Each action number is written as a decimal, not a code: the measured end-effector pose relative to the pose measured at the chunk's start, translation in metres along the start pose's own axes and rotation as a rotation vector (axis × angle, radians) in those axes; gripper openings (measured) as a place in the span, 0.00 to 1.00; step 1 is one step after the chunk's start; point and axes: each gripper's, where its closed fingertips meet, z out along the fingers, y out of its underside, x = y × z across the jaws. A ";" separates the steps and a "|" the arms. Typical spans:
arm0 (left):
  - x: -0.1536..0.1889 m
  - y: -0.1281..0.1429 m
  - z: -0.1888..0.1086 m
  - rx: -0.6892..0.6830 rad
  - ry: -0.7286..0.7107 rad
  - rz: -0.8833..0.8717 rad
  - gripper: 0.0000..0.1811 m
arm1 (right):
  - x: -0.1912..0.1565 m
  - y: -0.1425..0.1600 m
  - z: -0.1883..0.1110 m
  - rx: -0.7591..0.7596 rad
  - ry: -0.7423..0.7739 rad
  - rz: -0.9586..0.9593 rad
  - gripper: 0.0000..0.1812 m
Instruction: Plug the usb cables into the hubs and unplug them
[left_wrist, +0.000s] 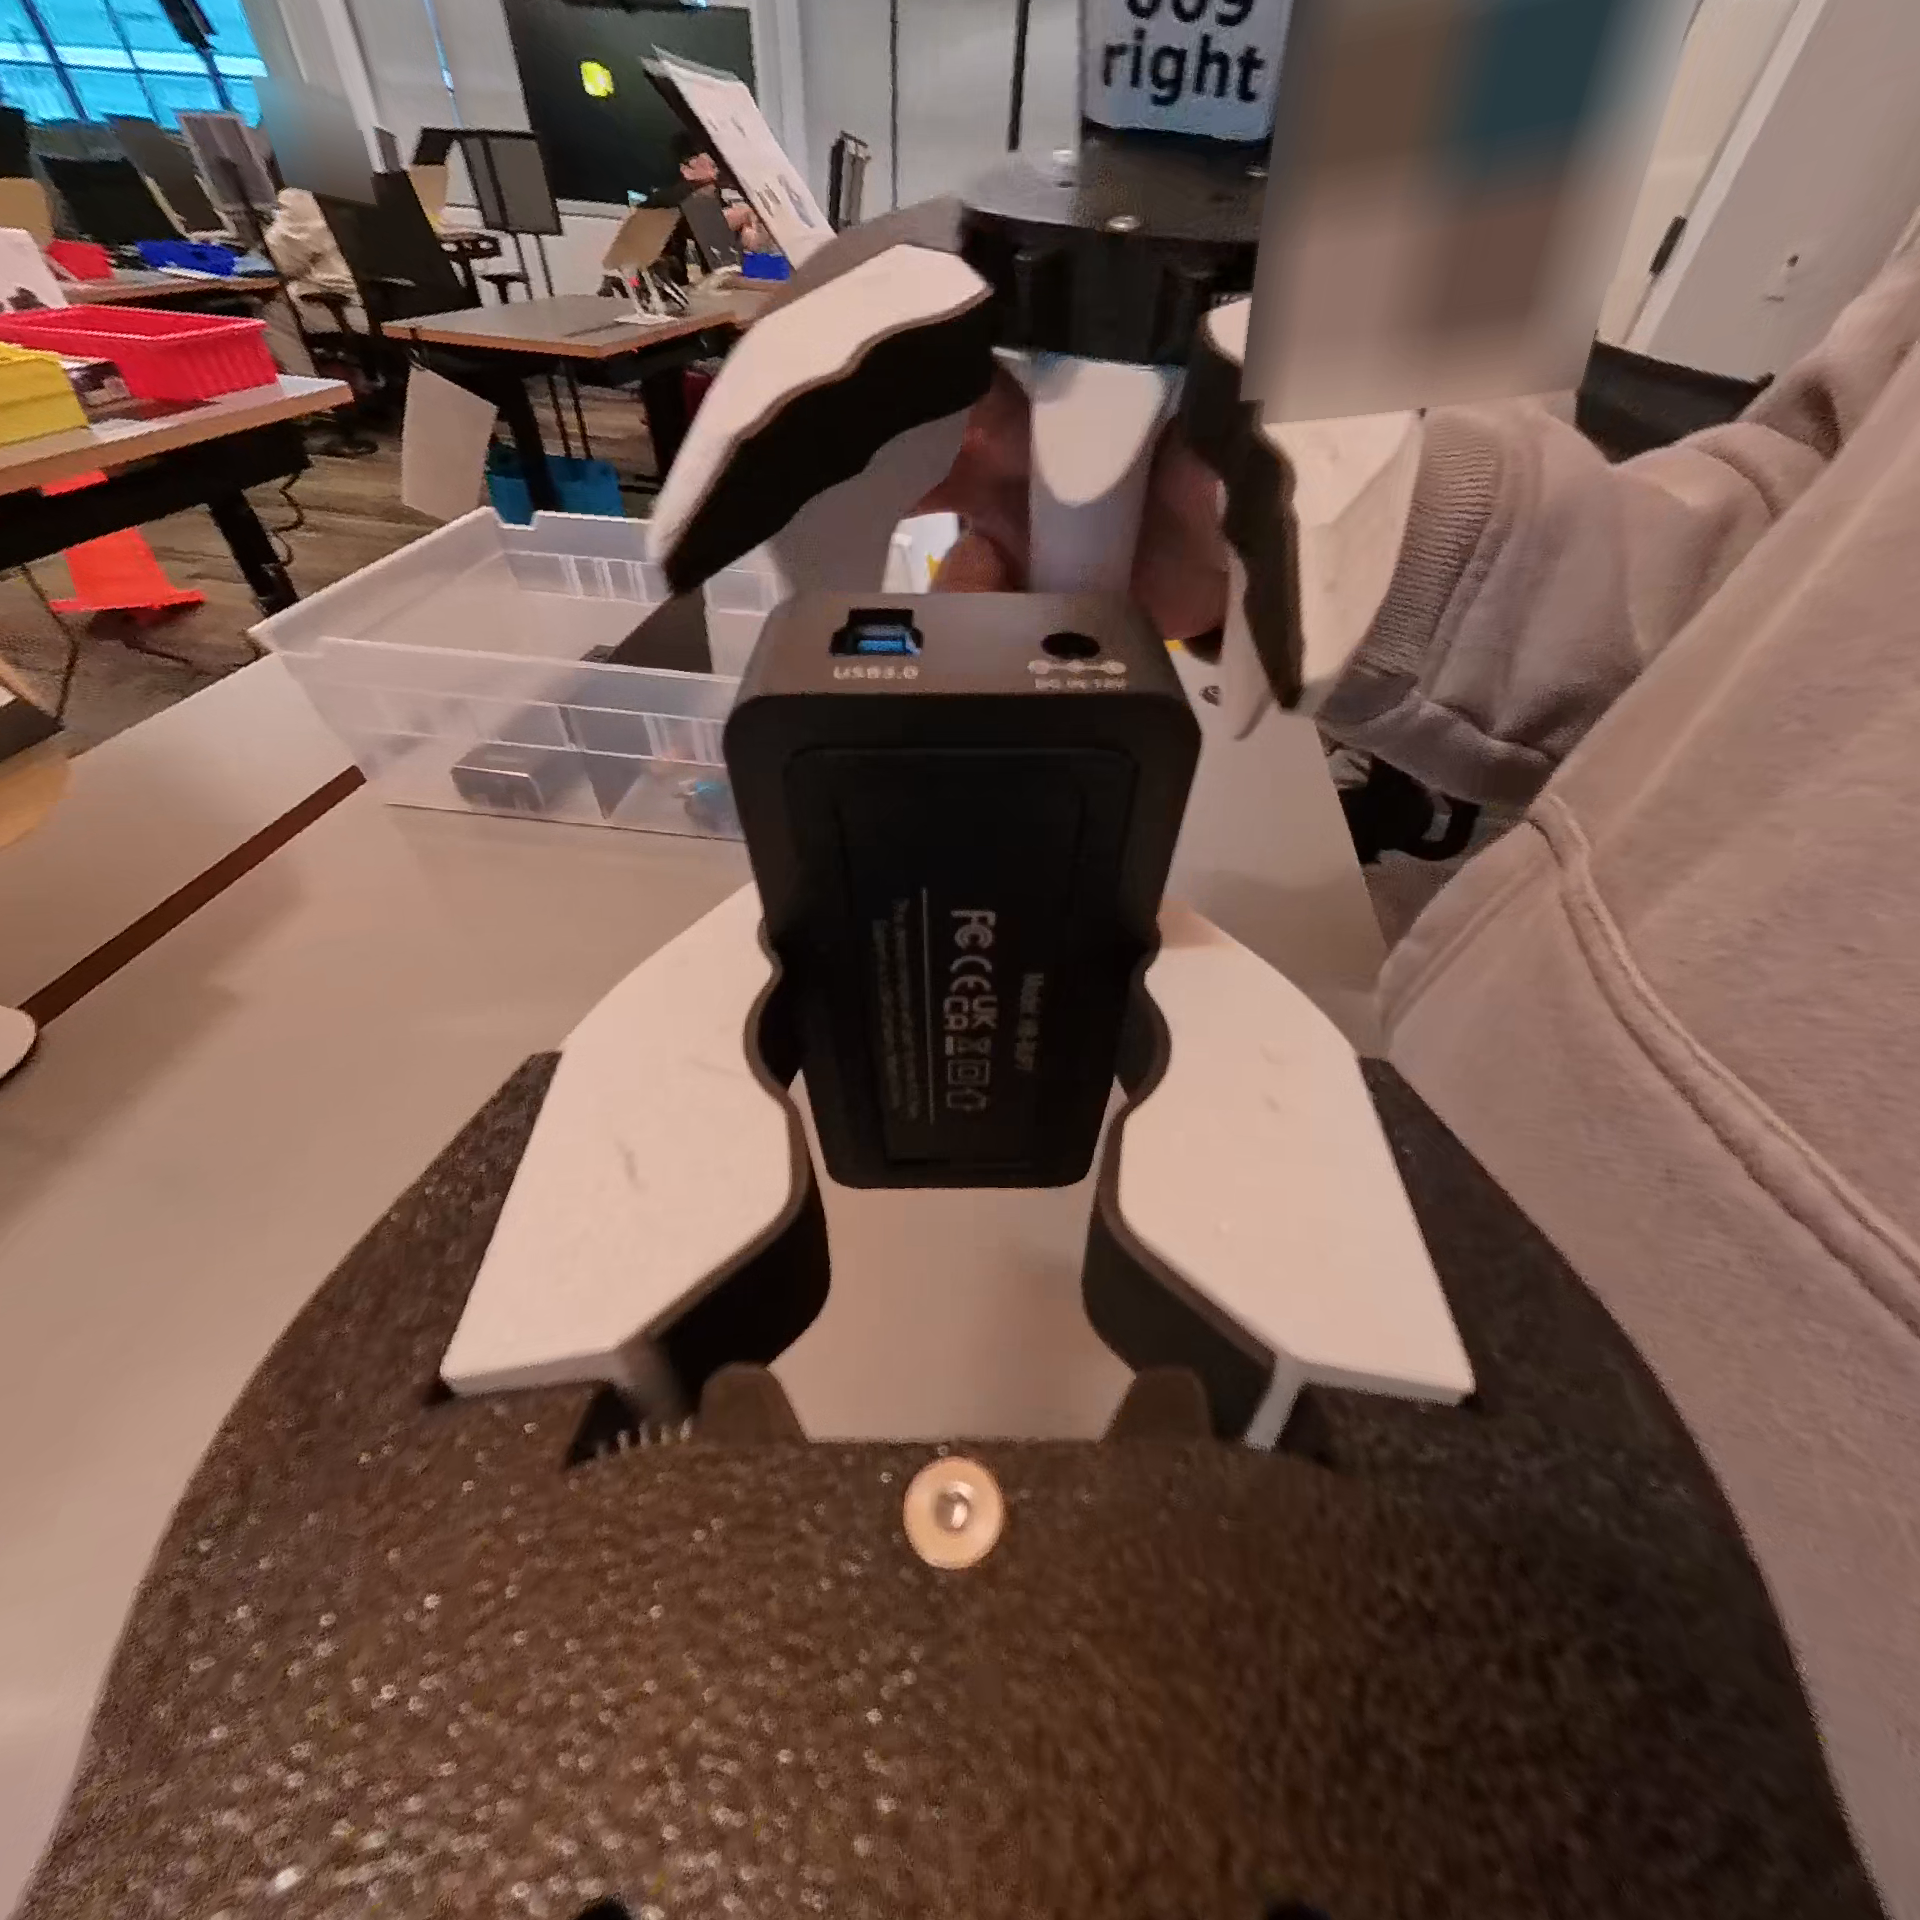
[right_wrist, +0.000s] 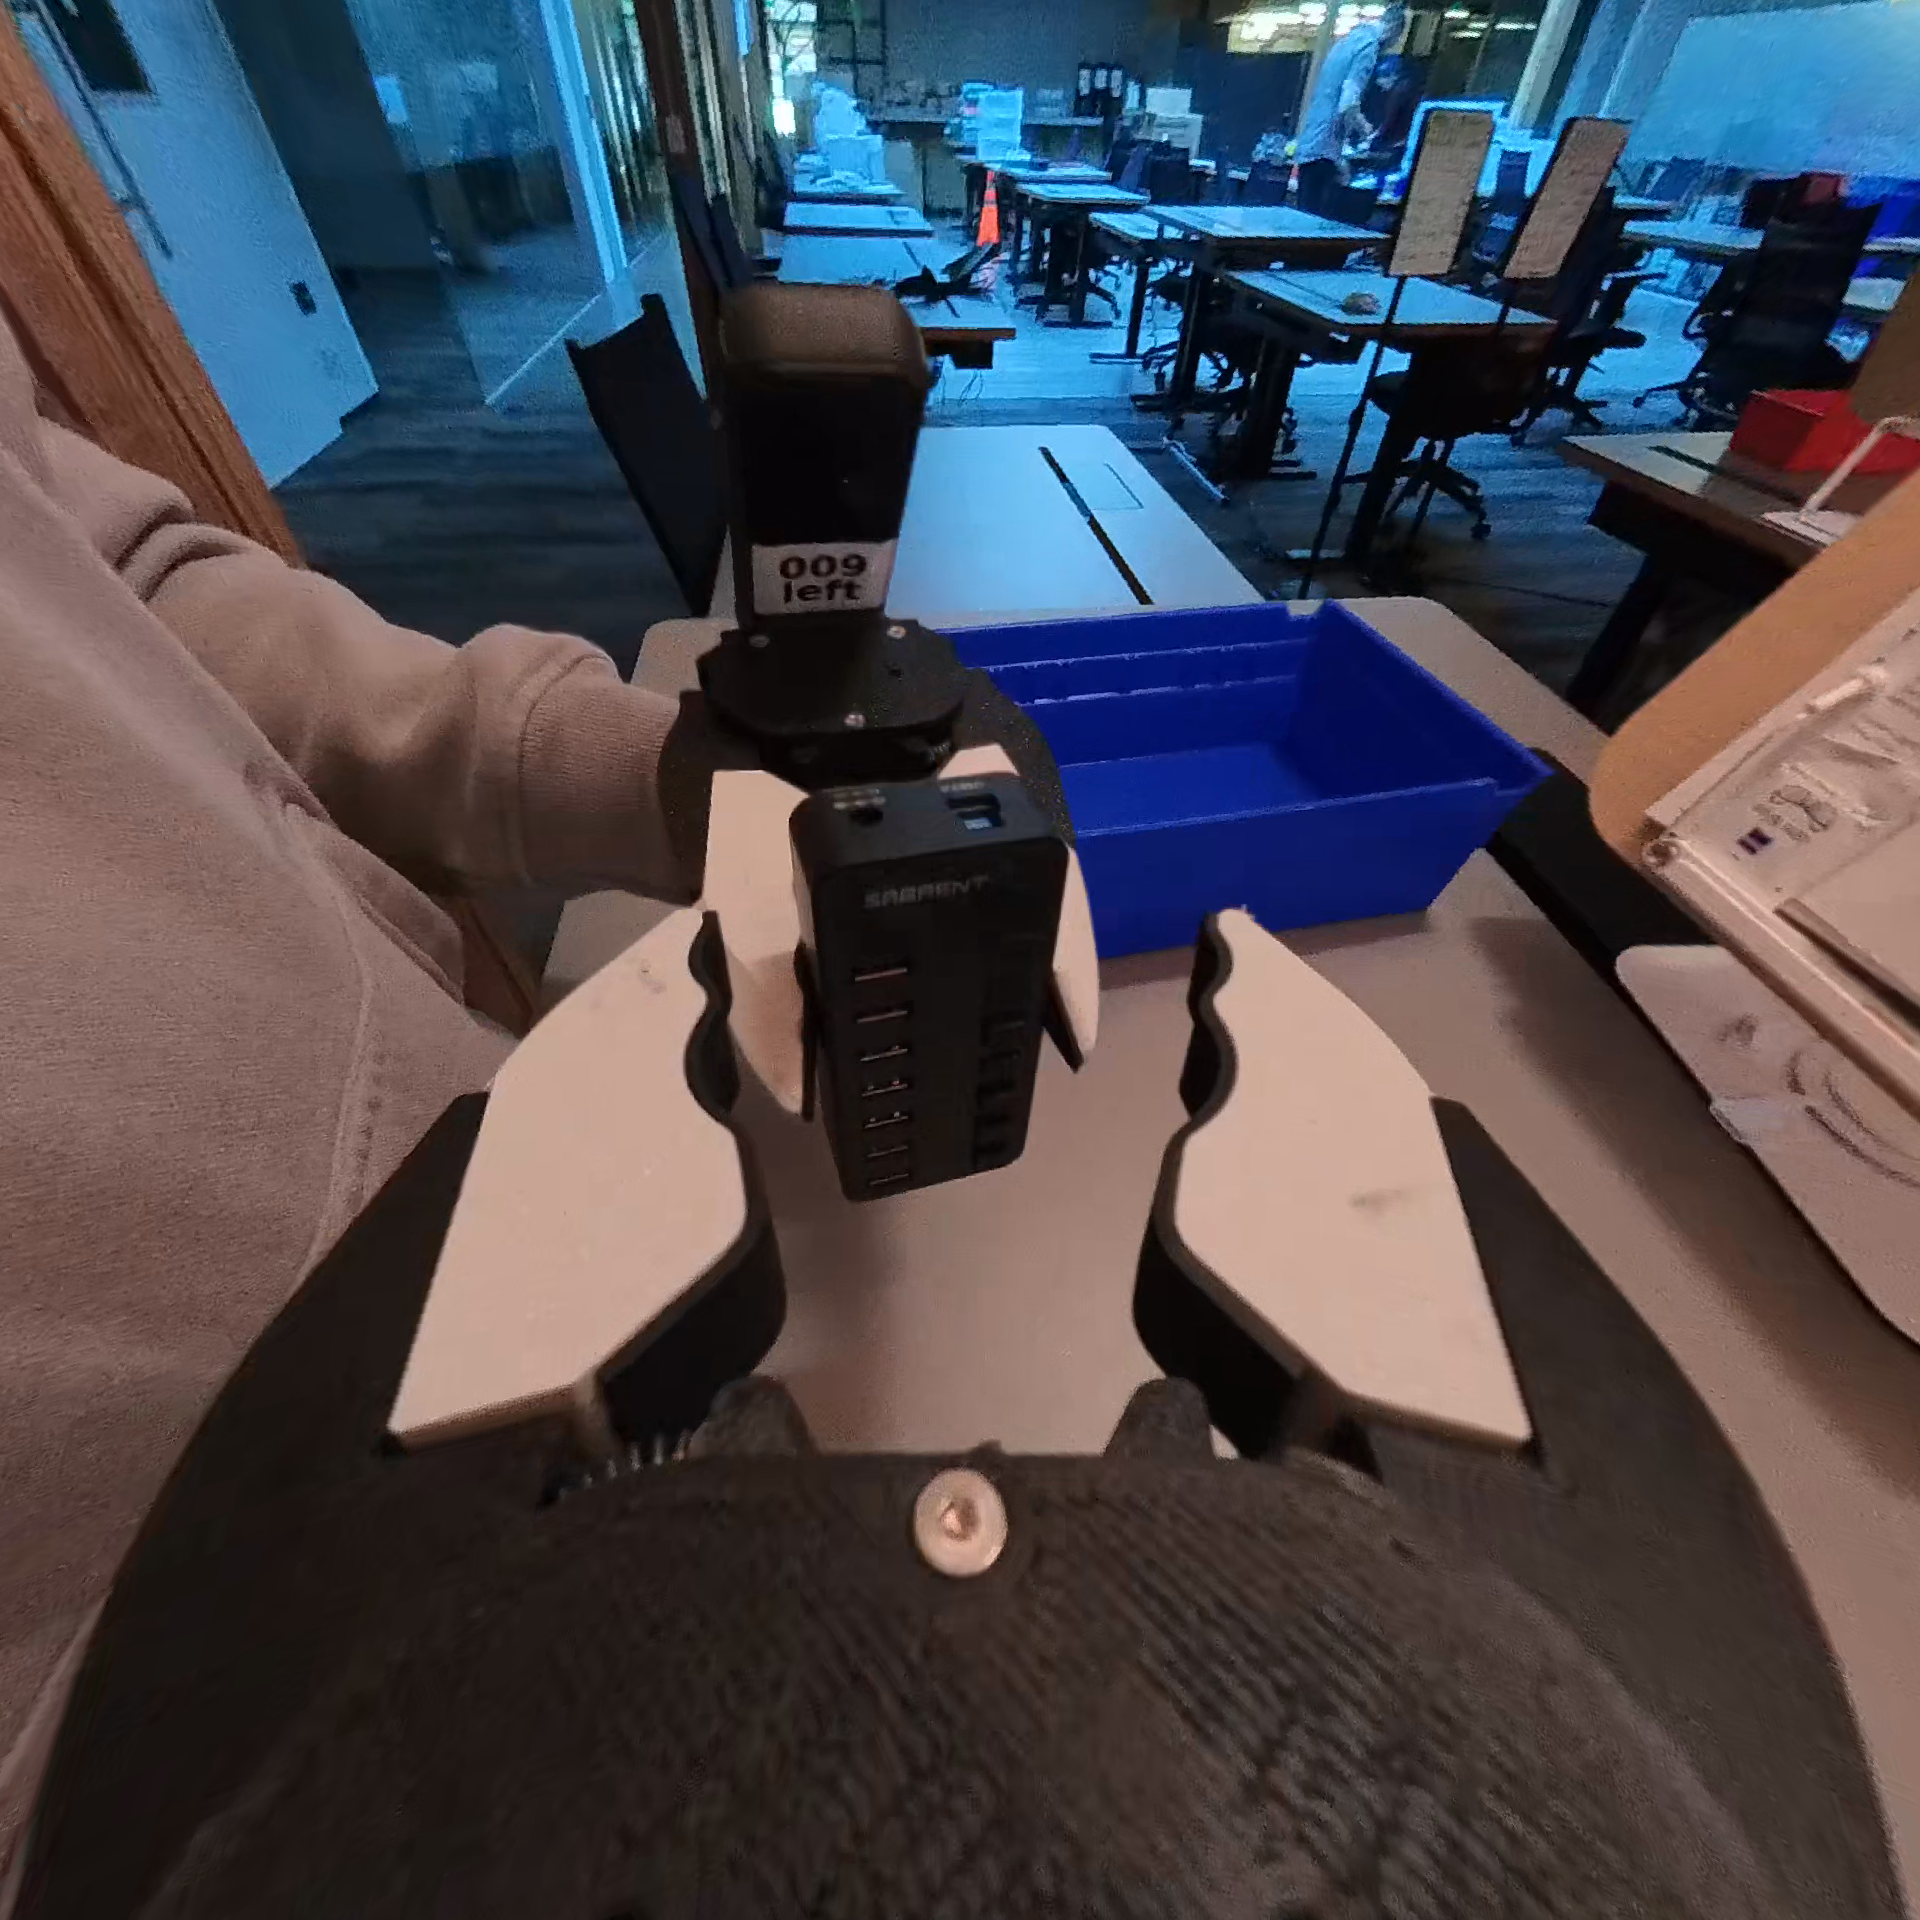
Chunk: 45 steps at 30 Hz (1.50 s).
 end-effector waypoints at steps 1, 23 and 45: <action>0.003 0.000 0.001 -0.002 0.017 0.005 0.33 | -0.002 0.001 0.006 -0.010 -0.017 -0.014 0.47; -0.014 0.029 -0.019 -0.044 -0.178 -0.033 0.37 | 0.188 0.037 -0.198 -0.772 0.499 -0.242 0.32; -0.025 0.049 -0.037 -0.063 -0.289 -0.172 0.32 | 0.311 0.257 -0.192 -1.420 0.041 0.054 0.32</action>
